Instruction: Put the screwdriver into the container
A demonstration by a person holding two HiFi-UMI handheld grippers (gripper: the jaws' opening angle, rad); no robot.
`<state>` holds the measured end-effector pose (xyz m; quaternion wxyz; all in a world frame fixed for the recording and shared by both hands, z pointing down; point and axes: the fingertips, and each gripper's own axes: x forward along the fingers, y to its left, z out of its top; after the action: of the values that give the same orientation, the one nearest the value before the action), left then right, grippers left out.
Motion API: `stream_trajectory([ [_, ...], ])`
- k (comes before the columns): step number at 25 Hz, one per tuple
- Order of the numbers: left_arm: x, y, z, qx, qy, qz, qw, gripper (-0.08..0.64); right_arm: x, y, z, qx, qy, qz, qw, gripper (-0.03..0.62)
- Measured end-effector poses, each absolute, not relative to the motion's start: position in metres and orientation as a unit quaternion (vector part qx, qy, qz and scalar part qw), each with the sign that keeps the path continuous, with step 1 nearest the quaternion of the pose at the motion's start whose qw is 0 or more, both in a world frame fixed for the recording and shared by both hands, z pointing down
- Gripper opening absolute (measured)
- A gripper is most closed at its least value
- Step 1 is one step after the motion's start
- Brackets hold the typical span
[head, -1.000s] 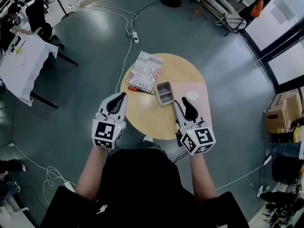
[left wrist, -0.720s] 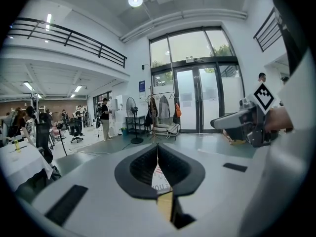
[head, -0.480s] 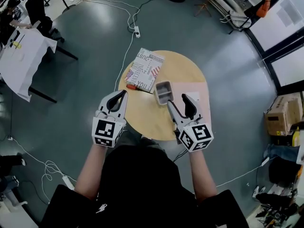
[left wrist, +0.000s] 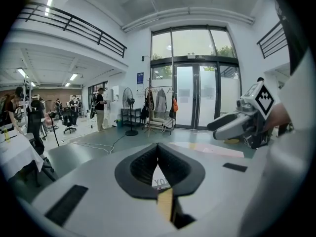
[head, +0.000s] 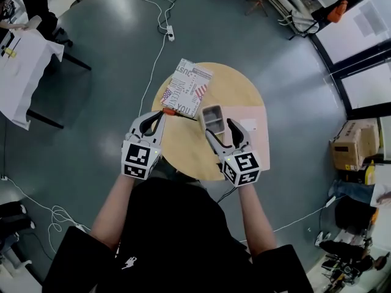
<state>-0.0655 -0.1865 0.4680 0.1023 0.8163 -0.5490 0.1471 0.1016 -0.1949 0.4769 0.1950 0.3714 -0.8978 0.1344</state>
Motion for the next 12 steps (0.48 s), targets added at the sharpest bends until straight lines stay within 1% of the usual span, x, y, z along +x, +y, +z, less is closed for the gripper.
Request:
stream_trajectory([
  [5,-0.085,-0.198,0.494,0.823,-0.533,0.160,0.112,0.005,0.067,-0.194,0.521,0.346,-0.894,0.109,0.262,0.305],
  [12,-0.110,-0.204,0.540,0.831,-0.509,0.173,0.140,0.005,0.015,-0.188,0.594,0.270,-0.873,0.030,0.406,0.305],
])
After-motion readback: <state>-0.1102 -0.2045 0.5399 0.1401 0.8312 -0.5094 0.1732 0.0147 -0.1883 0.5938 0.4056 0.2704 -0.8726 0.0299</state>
